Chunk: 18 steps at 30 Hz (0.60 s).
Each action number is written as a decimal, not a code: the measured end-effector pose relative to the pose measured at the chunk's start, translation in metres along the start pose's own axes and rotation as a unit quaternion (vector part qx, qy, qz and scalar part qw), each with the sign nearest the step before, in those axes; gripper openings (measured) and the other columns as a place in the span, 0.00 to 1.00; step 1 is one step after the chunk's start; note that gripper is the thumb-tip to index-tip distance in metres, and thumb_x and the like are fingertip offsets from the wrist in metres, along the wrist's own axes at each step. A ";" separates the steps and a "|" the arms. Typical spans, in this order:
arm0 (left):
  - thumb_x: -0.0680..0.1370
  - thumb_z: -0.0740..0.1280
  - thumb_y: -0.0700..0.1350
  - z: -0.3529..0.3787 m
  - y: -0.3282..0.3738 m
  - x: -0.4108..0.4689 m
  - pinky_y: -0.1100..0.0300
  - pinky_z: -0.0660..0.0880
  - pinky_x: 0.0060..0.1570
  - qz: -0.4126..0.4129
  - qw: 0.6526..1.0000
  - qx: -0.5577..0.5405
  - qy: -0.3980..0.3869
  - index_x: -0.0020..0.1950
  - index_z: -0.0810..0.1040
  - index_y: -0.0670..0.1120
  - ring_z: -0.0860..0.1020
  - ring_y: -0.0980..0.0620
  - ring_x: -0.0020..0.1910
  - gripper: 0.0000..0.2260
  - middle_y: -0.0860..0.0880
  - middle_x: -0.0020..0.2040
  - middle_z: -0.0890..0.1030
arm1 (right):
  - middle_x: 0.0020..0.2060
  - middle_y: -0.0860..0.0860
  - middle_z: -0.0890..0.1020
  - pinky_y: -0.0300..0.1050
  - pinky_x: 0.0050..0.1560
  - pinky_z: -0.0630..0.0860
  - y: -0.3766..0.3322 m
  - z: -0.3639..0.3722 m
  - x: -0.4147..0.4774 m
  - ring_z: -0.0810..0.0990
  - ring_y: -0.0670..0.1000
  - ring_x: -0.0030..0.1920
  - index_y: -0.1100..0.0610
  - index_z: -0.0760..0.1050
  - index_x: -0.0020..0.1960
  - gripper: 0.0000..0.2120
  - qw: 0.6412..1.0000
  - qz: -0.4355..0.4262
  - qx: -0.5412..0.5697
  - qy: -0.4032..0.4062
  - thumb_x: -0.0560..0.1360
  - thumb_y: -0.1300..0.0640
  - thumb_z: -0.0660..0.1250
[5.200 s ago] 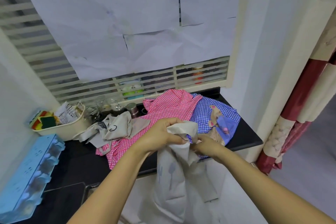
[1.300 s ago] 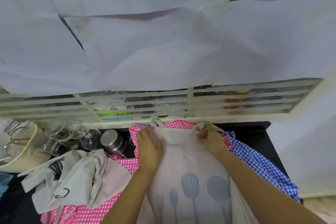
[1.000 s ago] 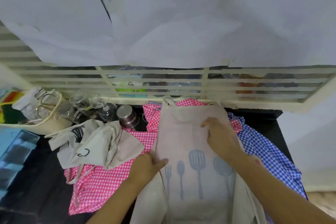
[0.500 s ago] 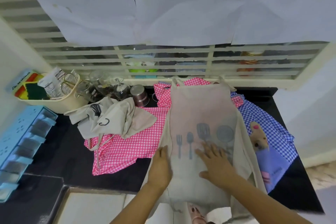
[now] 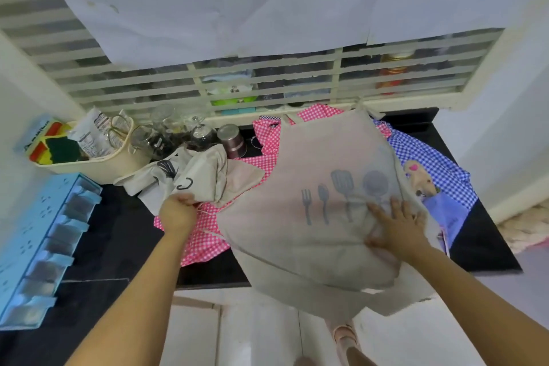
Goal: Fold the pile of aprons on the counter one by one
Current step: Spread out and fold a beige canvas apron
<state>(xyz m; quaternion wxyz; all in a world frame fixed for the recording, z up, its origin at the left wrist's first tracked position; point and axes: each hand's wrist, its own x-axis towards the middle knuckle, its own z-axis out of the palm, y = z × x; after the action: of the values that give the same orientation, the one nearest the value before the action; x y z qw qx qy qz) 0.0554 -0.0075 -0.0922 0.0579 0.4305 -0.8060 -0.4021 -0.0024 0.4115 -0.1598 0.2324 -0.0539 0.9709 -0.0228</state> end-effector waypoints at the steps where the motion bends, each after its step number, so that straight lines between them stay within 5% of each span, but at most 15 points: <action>1: 0.72 0.63 0.26 -0.001 0.002 -0.007 0.51 0.70 0.63 0.070 0.995 0.045 0.051 0.58 0.78 0.37 0.75 0.39 0.60 0.17 0.38 0.59 0.78 | 0.77 0.59 0.39 0.64 0.72 0.43 -0.001 -0.001 0.002 0.40 0.61 0.76 0.41 0.39 0.76 0.45 1.000 0.000 -0.006 -0.005 0.71 0.34 0.64; 4: 0.69 0.60 0.24 0.034 0.019 -0.057 0.56 0.65 0.64 0.244 0.967 0.048 0.061 0.64 0.73 0.36 0.69 0.40 0.63 0.24 0.37 0.62 0.71 | 0.76 0.60 0.39 0.62 0.73 0.44 -0.001 -0.004 -0.001 0.41 0.61 0.77 0.42 0.39 0.77 0.46 1.000 -0.009 -0.018 -0.008 0.71 0.34 0.65; 7: 0.72 0.64 0.33 0.104 0.032 -0.124 0.63 0.60 0.64 0.331 0.934 0.062 -0.119 0.66 0.71 0.37 0.69 0.38 0.65 0.22 0.38 0.64 0.71 | 0.77 0.60 0.41 0.59 0.73 0.45 -0.001 -0.002 0.002 0.43 0.60 0.77 0.42 0.41 0.77 0.45 1.000 -0.020 -0.018 -0.005 0.71 0.35 0.65; 11: 0.72 0.67 0.64 0.179 0.027 -0.168 0.34 0.52 0.69 0.116 0.903 0.281 -0.304 0.79 0.40 0.49 0.41 0.37 0.76 0.48 0.45 0.78 0.38 | 0.77 0.58 0.44 0.54 0.74 0.42 0.013 -0.003 0.000 0.44 0.59 0.77 0.43 0.45 0.77 0.35 0.997 -0.057 0.000 0.050 0.78 0.46 0.61; 15: 0.68 0.68 0.68 0.191 0.013 -0.162 0.27 0.45 0.66 0.101 0.891 0.324 -0.301 0.76 0.31 0.52 0.32 0.38 0.75 0.55 0.48 0.76 0.29 | 0.77 0.56 0.40 0.57 0.71 0.35 0.062 -0.008 -0.009 0.39 0.62 0.76 0.47 0.45 0.78 0.28 0.989 -0.065 -0.059 0.119 0.82 0.52 0.54; 18: 0.67 0.70 0.67 0.186 0.012 -0.159 0.28 0.45 0.66 0.109 0.882 0.323 -0.326 0.76 0.31 0.54 0.33 0.40 0.75 0.56 0.50 0.76 0.29 | 0.77 0.58 0.42 0.59 0.73 0.58 0.121 -0.016 -0.010 0.55 0.65 0.75 0.48 0.51 0.77 0.30 0.994 -0.036 -0.044 0.095 0.77 0.62 0.51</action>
<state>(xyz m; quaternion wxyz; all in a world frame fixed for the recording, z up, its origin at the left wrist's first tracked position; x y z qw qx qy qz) 0.0649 0.2251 -0.1678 -0.3069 0.1791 -0.9064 -0.2283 -0.0120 0.5333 -0.1498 0.1352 -0.0965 0.9861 0.0071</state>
